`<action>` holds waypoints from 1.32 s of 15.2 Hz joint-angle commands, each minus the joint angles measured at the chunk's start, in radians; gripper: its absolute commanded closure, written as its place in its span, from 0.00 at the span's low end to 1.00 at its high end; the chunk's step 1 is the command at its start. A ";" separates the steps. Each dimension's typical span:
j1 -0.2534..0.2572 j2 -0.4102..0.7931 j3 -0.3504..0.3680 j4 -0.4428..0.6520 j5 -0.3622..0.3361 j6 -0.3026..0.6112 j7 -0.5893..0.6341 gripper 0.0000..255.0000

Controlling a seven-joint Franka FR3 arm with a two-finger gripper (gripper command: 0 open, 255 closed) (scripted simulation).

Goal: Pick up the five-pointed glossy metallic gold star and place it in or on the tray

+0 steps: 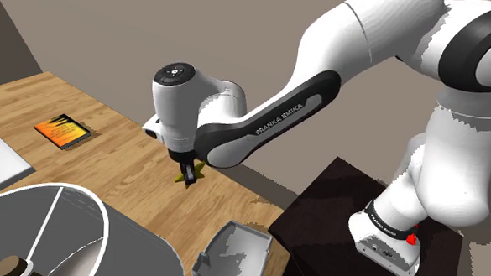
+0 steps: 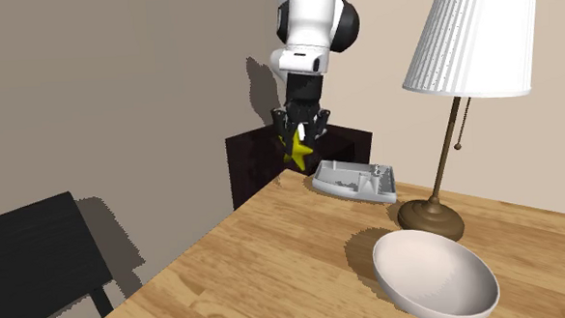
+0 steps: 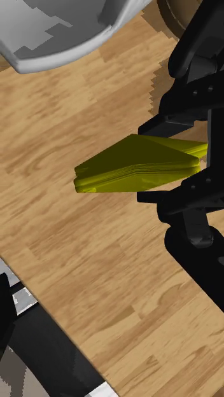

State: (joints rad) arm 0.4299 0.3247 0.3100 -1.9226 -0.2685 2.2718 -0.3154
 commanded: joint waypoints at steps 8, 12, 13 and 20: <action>0.041 -0.154 0.051 -0.177 0.039 0.019 0.084 1.00; 0.078 -0.234 0.089 -0.276 0.065 0.036 0.148 1.00; 0.088 -0.253 0.099 -0.298 0.072 0.039 0.164 1.00; 0.167 -0.369 0.180 -0.421 0.134 0.043 0.286 1.00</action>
State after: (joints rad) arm 0.5853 -0.0099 0.4780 -2.3146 -0.1558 2.3173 -0.0403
